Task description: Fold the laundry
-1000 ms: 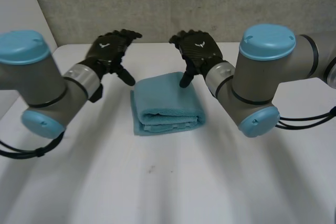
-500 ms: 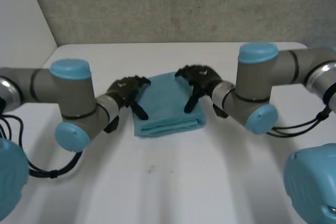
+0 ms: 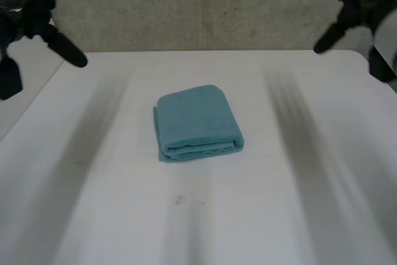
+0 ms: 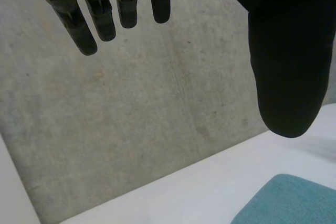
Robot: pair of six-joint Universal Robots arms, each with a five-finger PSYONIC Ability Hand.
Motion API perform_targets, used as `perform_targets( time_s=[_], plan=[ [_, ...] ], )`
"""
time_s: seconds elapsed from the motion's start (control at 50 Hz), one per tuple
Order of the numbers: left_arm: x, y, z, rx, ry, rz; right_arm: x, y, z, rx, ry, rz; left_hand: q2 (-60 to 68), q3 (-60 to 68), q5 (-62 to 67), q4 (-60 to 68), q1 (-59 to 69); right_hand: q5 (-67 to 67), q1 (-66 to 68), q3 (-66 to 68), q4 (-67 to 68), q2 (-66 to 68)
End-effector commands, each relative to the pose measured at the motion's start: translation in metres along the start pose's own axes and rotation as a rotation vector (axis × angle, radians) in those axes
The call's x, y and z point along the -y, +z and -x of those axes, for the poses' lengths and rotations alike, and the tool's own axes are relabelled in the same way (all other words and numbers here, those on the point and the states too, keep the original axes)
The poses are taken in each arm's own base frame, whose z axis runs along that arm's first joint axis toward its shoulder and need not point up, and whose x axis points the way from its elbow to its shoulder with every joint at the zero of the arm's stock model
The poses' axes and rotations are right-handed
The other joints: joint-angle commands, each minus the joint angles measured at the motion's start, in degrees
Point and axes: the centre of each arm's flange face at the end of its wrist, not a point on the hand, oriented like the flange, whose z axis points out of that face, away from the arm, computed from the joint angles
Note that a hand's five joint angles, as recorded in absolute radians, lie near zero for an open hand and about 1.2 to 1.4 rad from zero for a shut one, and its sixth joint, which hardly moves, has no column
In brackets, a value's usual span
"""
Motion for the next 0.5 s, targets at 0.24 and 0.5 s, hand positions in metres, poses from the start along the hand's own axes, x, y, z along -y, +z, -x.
perform_targets(
  time_s=[0.24, 0.5],
  plan=[
    [-0.014, -0.002, -0.007, -0.015, -0.006, -0.051, -0.006, -0.031, -0.020, -0.025, -0.060, -0.035, -1.62, -2.41, -2.64, -1.78, -1.13, -3.03, -2.01, -2.31, -3.47, -2.66],
    [-0.026, 0.006, -0.026, -0.082, 0.000, -0.010, -0.018, -0.025, -0.018, -0.008, -0.059, 0.011, -1.66, -2.45, -2.68, -1.82, -1.17, -3.03, -2.01, -2.31, -3.47, -2.66]
  ],
)
